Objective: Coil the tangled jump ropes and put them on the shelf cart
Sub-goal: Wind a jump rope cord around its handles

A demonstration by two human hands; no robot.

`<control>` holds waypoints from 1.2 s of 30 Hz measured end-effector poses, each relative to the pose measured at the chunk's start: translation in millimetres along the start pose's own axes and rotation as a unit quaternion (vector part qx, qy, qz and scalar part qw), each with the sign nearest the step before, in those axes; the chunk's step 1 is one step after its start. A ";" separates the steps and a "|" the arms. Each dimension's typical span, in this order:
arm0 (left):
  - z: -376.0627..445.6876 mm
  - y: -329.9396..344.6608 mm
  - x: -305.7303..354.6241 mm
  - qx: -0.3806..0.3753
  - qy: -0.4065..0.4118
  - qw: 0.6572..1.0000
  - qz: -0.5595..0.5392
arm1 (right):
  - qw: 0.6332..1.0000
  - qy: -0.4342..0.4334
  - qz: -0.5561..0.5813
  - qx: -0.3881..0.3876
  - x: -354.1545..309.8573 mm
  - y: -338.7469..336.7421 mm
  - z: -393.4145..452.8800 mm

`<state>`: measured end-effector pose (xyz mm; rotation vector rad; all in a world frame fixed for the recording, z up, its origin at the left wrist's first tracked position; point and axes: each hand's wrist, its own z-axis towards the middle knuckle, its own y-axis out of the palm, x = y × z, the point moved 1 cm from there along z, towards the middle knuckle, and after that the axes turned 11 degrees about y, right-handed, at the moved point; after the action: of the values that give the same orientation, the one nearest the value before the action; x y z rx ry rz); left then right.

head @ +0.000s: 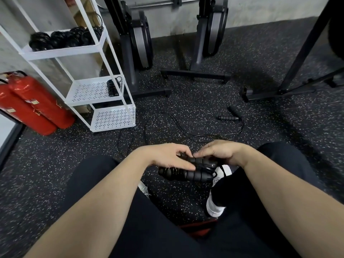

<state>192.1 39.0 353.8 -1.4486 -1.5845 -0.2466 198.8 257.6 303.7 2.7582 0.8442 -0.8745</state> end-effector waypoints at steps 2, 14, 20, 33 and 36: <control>6.6 7.7 3.5 -0.013 -0.008 0.995 0.100 | 1.000 0.011 -0.012 0.015 -0.4 2.1 2.5; 30.7 23.7 -12.0 0.035 -0.030 0.981 0.186 | 0.992 -0.078 -0.066 0.081 -5.9 10.7 -0.5; 34.3 23.5 -17.6 0.104 -0.038 0.979 0.171 | 0.978 -0.123 -0.106 0.133 -11.6 18.5 0.9; 43.6 27.2 -34.5 0.218 -0.096 0.951 0.195 | 0.956 -0.065 -0.206 0.197 -14.6 27.5 9.4; 43.0 26.2 -33.8 0.233 -0.110 0.947 0.190 | 0.964 -0.057 -0.205 0.160 -13.4 29.9 5.4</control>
<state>188.8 53.2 295.0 -1.3936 -1.3735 0.5000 203.4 224.8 305.5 2.7983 1.3951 -1.3336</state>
